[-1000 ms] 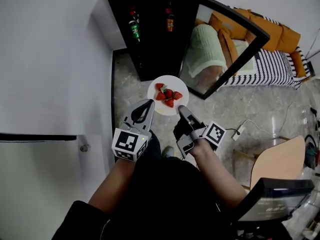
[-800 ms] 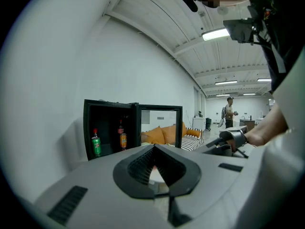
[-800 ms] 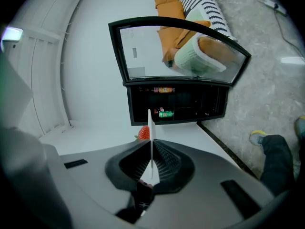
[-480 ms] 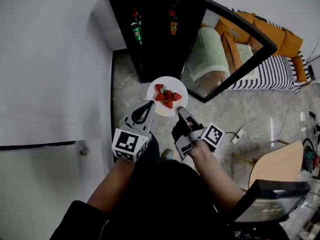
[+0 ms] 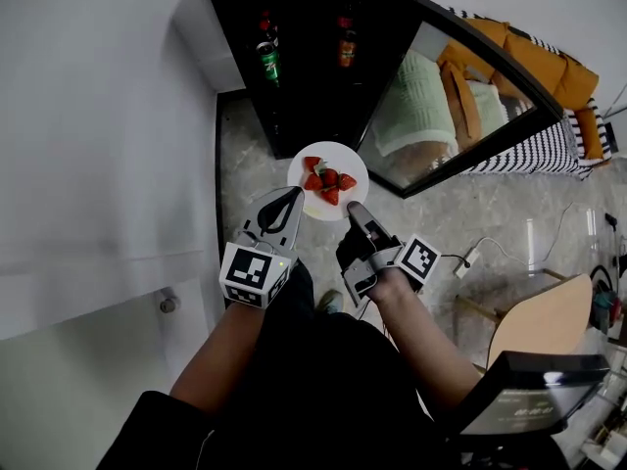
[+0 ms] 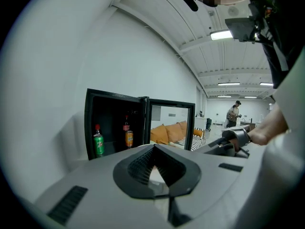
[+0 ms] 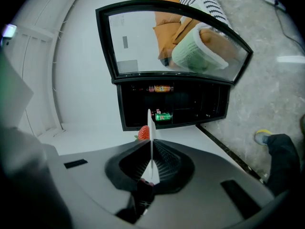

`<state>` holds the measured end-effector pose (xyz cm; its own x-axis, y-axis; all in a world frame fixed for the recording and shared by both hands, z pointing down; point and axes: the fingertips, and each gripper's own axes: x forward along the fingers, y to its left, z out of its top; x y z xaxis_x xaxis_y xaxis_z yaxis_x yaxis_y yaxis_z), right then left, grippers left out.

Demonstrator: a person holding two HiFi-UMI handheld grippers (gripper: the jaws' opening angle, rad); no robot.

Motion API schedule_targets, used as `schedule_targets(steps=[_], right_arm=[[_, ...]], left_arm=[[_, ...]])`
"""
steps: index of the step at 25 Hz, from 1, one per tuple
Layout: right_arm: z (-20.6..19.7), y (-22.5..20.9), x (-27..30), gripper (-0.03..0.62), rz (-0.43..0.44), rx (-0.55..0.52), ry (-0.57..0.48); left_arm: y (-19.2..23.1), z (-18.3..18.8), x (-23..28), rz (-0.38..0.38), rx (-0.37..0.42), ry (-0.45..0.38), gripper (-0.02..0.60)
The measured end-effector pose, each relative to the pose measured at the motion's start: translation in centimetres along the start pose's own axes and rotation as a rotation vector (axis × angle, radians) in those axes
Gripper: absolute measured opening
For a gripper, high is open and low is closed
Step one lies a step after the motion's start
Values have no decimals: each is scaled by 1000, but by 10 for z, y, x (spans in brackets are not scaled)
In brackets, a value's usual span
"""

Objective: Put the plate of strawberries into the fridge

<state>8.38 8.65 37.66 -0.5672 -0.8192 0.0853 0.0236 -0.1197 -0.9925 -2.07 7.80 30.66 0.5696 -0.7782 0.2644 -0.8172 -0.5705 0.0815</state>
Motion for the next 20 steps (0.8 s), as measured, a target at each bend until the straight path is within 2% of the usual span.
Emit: schedule_targets(steps=[3,13,20], right_arm=[[4,2,31,18,-14,1,-12],[8,15,67,18,-28,0,-77],[11,11,118,18,-37,14,-141]], left_arm=[[27,3,17,-18,-15,11,-14],[63,21,39,-96,-14,16,-14],[112,29,75,-163,-9,17,-14]])
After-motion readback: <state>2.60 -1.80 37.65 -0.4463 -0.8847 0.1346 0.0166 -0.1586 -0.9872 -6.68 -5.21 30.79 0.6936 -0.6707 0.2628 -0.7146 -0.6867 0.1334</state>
